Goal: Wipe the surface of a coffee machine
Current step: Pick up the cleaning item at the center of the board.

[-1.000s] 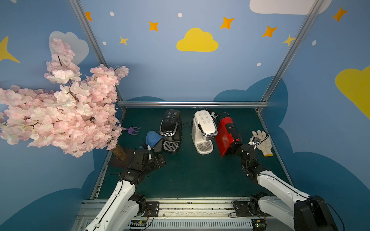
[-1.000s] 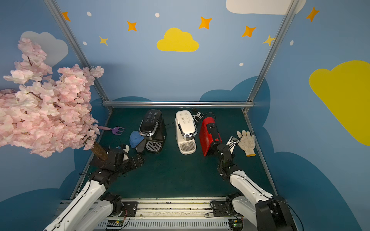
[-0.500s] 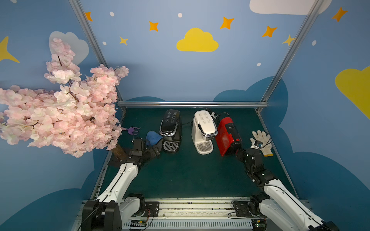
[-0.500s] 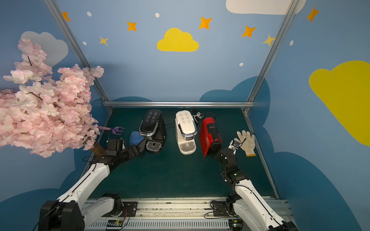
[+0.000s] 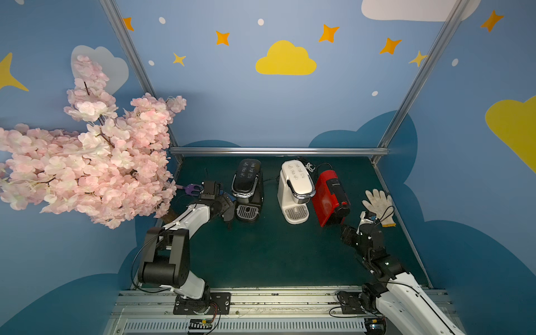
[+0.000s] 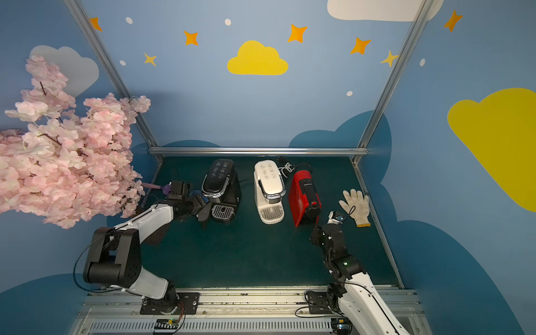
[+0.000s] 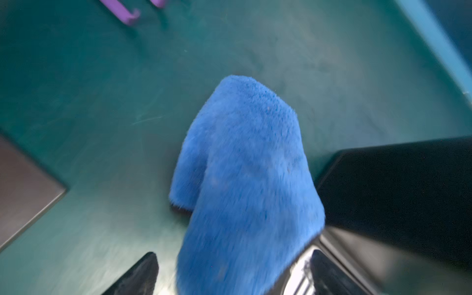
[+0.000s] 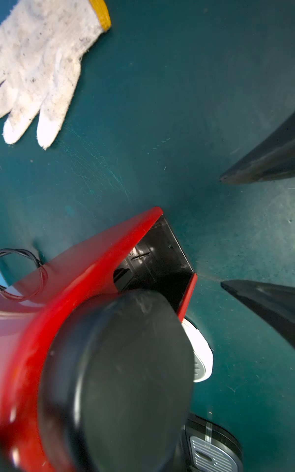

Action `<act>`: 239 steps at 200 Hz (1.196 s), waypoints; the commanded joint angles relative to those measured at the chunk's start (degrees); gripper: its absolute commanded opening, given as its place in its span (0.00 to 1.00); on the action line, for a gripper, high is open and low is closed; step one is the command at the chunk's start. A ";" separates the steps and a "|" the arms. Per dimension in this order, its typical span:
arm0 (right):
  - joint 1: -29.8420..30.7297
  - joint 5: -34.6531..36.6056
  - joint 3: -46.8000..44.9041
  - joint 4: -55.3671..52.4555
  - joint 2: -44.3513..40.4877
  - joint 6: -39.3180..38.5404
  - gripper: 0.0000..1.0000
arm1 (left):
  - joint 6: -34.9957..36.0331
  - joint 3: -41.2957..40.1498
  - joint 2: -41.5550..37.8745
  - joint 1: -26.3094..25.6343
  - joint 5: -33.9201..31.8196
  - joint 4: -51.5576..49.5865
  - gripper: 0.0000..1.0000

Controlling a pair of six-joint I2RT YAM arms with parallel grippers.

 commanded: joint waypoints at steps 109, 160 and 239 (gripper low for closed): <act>0.21 -7.76 -1.53 0.92 -0.01 -2.27 0.59 | 3.66 -1.32 7.22 -0.03 6.06 2.84 0.23; 0.23 -10.28 -1.12 -2.21 -3.12 -0.60 0.59 | 6.24 -11.36 -8.10 -0.23 11.64 4.66 0.06; 0.25 -16.95 5.67 -16.79 -7.16 -0.27 0.58 | 11.09 -16.93 -37.02 -1.08 23.03 -7.96 0.03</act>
